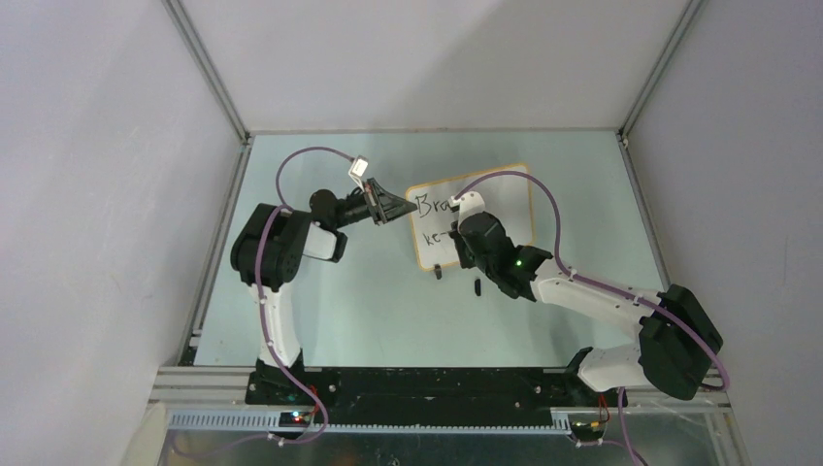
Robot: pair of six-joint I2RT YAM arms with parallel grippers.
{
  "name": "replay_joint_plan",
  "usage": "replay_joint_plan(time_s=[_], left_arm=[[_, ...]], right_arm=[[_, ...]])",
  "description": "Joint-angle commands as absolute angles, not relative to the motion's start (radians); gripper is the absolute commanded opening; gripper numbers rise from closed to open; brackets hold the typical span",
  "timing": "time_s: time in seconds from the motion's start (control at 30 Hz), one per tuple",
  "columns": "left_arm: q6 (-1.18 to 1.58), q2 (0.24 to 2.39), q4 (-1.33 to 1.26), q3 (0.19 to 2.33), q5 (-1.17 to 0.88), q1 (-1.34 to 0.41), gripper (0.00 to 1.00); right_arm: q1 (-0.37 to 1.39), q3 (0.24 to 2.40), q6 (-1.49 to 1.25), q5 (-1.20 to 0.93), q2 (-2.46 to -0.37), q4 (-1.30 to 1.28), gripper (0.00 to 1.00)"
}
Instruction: Write a sentence on the whiteboard
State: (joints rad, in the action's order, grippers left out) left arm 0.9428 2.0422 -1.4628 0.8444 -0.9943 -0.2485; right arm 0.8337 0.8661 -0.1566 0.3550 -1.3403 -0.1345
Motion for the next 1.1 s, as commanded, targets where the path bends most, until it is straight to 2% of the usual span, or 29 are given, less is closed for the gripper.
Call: replay_joint_plan(time_s=[0.0,1.07], left_arm=[[0.950,2.032,-1.525,0.861,-1.034,-0.263,0.00],[0.948,2.031,-1.527,0.859,-1.034,-0.263,0.00]], right_arm=[[0.819,0.908,-0.145,0.379,-1.340,-0.107,0.00],[0.834,0.911,-0.135,0.379,-1.318,-0.096,0.00]])
